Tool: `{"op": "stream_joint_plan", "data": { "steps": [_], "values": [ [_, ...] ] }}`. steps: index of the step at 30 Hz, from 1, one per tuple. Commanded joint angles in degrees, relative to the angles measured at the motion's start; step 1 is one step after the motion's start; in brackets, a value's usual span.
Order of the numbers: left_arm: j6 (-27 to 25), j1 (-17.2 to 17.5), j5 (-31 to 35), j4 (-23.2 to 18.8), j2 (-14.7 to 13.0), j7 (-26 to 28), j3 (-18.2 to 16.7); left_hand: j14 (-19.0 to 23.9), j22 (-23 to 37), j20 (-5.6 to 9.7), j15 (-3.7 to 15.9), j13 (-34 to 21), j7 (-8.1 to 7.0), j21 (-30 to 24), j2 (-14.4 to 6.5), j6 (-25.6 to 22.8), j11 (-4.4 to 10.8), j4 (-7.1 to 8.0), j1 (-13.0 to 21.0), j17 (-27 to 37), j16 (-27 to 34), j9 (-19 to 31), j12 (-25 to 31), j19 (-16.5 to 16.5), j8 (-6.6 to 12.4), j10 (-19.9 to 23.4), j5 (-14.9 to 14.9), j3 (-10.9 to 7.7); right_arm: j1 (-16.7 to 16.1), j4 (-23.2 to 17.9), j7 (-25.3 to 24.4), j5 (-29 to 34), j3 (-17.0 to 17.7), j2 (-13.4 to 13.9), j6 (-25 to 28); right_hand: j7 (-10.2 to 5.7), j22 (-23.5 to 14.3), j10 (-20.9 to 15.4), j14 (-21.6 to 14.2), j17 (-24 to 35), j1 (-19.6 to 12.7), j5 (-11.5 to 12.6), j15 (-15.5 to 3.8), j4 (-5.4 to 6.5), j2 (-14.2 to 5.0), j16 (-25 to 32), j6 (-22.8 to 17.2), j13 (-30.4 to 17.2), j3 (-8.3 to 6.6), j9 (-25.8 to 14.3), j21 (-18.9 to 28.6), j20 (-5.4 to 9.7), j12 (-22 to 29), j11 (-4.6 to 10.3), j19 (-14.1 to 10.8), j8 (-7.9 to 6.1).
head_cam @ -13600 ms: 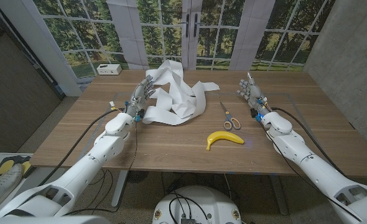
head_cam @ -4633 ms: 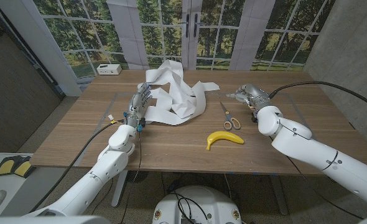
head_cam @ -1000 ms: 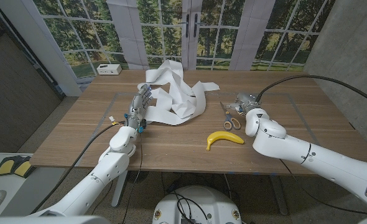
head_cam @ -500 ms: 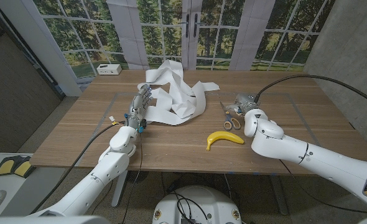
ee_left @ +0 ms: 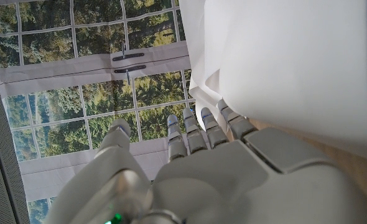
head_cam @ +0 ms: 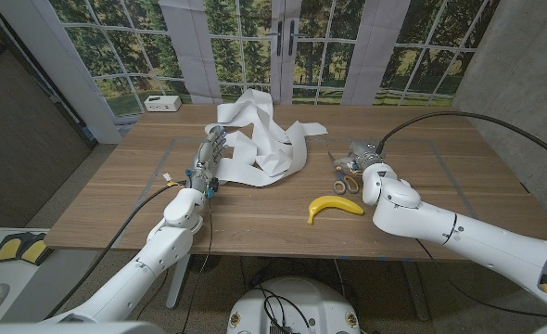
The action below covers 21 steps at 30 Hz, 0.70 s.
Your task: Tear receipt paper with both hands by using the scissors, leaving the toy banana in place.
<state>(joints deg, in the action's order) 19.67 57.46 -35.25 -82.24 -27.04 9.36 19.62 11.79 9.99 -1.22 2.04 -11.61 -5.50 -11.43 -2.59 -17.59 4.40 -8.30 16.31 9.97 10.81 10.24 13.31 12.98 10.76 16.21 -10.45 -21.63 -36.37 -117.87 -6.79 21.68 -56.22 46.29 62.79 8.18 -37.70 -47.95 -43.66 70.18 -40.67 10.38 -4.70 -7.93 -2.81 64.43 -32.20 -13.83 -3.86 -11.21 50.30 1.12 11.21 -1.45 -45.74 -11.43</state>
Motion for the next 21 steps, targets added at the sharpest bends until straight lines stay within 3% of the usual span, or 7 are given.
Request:
{"op": "stream_joint_plan", "data": {
  "steps": [1,21],
  "values": [
    [0.00,0.04,0.12,0.04,0.07,0.17,0.07,0.64,0.14,0.19,3.09,-0.05,0.22,0.05,0.10,-0.14,0.11,0.17,-0.38,0.14,-0.19,0.21,-0.37,0.47,0.01,0.51,0.02,-0.50,0.61,1.05,0.99,1.01,-1.14,-0.50,0.19,0.05,-0.53,0.31,0.53,0.27,-0.55,-0.05,-7.46,-0.07,-0.26,0.32,0.36,-0.01,-0.44,-0.11,0.54,-0.15,-0.18,0.03,0.39,0.17],
    [-0.14,0.22,0.14,-0.23,-0.04,0.23,0.09,1.10,0.14,0.24,3.01,-0.06,0.30,0.09,0.10,-0.31,0.17,0.15,-0.45,0.14,-0.07,0.21,-0.35,0.50,0.08,0.81,0.03,-0.54,1.60,2.54,1.78,2.40,-2.80,-1.40,1.41,-0.23,-1.44,1.31,1.03,0.40,-1.10,-0.11,-7.27,-0.32,0.14,0.81,0.84,0.21,-0.62,-0.15,1.73,-0.23,-0.43,0.19,0.99,0.12]
  ]
}}
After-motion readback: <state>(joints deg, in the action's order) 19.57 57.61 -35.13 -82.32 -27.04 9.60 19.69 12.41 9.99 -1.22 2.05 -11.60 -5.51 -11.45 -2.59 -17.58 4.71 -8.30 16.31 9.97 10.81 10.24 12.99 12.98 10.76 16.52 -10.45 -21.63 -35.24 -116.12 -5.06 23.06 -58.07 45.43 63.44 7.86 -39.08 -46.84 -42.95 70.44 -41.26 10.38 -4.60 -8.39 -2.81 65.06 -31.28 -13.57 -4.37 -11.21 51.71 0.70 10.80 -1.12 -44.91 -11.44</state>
